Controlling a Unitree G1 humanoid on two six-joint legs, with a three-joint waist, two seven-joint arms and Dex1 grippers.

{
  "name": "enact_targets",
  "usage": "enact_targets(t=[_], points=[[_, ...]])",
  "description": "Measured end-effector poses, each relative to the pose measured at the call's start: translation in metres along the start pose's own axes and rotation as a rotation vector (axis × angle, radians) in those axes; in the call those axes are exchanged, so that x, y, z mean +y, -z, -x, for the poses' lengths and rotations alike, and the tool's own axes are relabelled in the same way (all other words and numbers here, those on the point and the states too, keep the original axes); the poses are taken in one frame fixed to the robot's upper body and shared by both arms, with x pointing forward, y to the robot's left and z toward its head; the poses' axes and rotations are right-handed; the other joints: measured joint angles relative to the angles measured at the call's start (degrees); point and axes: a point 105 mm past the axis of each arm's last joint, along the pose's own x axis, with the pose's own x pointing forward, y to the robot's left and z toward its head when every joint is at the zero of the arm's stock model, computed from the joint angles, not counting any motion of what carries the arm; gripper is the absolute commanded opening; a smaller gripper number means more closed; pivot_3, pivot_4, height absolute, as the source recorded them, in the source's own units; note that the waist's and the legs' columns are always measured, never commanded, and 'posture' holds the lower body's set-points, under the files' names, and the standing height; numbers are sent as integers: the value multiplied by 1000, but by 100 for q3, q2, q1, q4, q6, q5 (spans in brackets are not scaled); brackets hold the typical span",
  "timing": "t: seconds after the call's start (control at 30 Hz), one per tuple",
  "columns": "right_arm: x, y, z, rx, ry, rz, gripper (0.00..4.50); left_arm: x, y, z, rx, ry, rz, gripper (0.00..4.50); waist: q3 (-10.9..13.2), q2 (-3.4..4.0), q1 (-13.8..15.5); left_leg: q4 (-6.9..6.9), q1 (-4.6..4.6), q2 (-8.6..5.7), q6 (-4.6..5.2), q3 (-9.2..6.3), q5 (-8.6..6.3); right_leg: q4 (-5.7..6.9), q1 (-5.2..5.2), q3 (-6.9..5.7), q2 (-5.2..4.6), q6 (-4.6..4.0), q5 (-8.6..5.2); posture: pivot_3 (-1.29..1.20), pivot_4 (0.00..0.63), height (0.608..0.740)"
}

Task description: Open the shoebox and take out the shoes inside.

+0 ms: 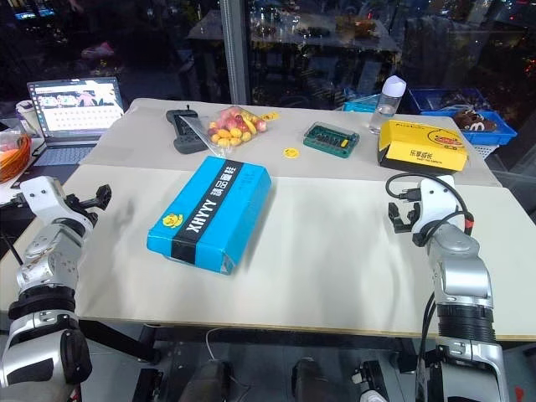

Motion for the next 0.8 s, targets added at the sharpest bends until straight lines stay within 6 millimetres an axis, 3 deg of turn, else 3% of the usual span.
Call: enact_targets(t=[0.13, 0.33, 0.4, 0.47, 0.57, 0.8], points=[[-2, 1, 1, 2, 5, -5, 4500, -8, 4, -1, 9, 32, -8, 4471, 0, 0, 5, 0, 0, -1, 0, 0, 0, 0, 0, 0, 0, 0, 0, 0, 150, 664], [9, 6, 3, 5, -75, -36, 4500, -42, 38, 13, 106, 312, -68, 4471, 0, 0, -2, 0, -3, 1, 0, 0, 0, 0, -2, 0, 1, -2, -1, 0, 150, 664], [25, 11, 14, 17, -223, -36, 3969, -51, 38, 31, 148, 518, -176, 4500, 2, 2, -44, -1, -14, 7, 0, 0, 0, 4, -17, -1, 4, -12, -8, 0, 150, 664], [48, 19, 37, 65, -449, 5, 3397, -51, 28, 49, 194, 714, -297, 3957, 3, 5, -53, -2, -18, 9, 0, 0, 0, 12, -28, -1, 4, -19, -15, 0, 150, 664], [74, 15, 61, 67, -679, 22, 2364, -49, 11, 55, 189, 811, -378, 2961, 6, 16, -39, -2, -7, 6, -13, 2, -8, 5, -19, -1, -1, -20, -14, 0, 150, 664], [96, 15, 68, 75, -781, 58, 0, -62, 27, 60, 237, 902, -377, 243, 5, 16, 5, -2, 5, 7, -46, 2, -29, -13, 0, -2, -1, -20, -14, 0, 150, 664]])
